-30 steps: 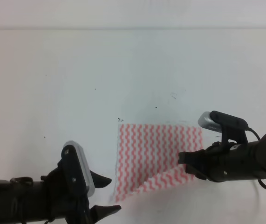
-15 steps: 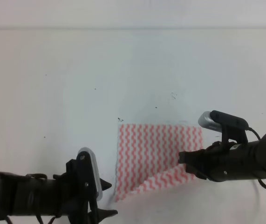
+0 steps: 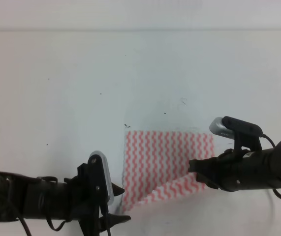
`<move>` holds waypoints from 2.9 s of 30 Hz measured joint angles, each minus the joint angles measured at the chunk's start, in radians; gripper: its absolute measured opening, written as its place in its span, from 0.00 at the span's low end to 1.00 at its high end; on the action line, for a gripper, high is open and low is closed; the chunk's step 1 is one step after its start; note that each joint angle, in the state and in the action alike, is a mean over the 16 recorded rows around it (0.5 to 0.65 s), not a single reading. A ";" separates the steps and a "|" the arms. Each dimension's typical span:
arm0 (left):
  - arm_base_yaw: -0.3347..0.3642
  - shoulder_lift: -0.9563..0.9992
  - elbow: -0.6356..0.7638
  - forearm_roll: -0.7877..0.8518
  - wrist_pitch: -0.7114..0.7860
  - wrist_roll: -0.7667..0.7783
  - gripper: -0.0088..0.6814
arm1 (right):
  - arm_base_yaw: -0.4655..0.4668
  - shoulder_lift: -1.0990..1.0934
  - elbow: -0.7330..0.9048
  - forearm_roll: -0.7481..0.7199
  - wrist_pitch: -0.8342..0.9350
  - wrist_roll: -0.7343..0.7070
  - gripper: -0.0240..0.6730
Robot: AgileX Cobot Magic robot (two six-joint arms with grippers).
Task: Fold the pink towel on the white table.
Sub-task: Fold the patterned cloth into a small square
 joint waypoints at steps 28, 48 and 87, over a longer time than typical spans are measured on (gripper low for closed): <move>0.000 0.008 -0.020 -0.014 0.005 -0.047 0.03 | 0.000 0.000 0.000 0.000 -0.001 0.000 0.01; 0.000 -0.008 -0.164 -0.014 -0.031 -0.329 0.01 | -0.003 -0.003 -0.028 0.003 -0.029 -0.001 0.01; 0.000 0.038 -0.251 0.001 -0.067 -0.375 0.01 | -0.058 0.040 -0.092 -0.045 -0.044 -0.001 0.01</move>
